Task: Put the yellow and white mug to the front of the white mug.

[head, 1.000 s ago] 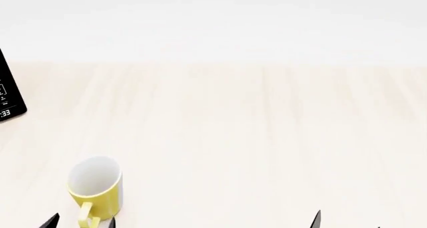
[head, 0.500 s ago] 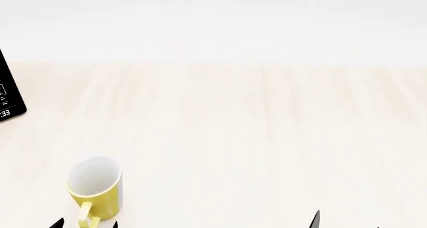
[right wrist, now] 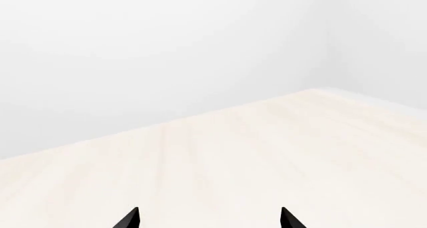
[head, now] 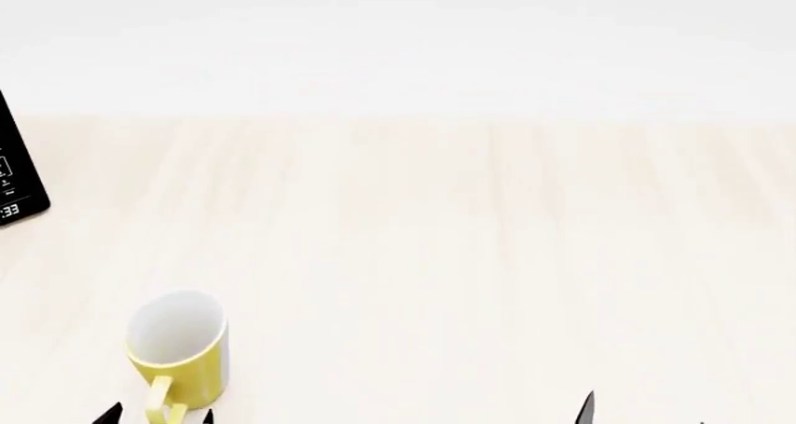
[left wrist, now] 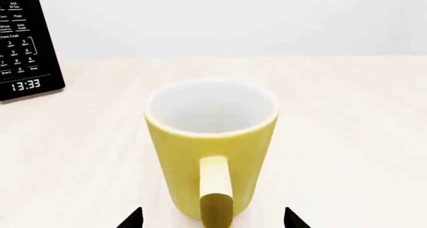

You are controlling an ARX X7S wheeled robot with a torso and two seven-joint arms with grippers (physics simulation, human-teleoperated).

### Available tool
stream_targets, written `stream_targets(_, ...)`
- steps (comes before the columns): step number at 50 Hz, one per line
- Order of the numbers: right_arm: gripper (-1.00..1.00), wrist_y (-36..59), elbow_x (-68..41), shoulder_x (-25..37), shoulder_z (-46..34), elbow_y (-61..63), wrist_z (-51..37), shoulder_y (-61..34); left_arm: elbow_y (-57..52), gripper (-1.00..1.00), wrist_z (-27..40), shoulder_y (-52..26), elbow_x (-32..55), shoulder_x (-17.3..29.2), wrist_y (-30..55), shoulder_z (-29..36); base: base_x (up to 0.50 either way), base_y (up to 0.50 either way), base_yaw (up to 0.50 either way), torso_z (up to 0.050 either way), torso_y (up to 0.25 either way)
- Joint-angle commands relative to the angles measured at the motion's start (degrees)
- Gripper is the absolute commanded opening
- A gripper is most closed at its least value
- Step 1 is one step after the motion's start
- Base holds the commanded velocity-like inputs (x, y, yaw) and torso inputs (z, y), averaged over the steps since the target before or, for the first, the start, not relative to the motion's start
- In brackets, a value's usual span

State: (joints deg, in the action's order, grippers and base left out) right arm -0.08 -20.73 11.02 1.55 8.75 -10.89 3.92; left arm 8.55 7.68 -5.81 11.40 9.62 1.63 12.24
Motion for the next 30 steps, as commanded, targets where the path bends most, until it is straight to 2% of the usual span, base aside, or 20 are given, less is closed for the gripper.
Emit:
stream_targets(1, 1.0, -0.13, -0.26, 0.29, -0.29, -0.01, -0.35, 0.01, -0.71, -1.0, 0.02, 0.39, 0.24, 0.41, -0.63, 0.53, 0.0, 0.0, 0.0, 0.0, 0.0)
stream_targets(30, 1.0, -0.48, -0.81, 1.0, -1.02, 0.28, -1.16, 0.22, -2.06, -1.0, -0.24, 1.22, 2.05, 1.36, -1.68, 1.0, 0.0, 0.0, 0.0, 0.0, 0.0)
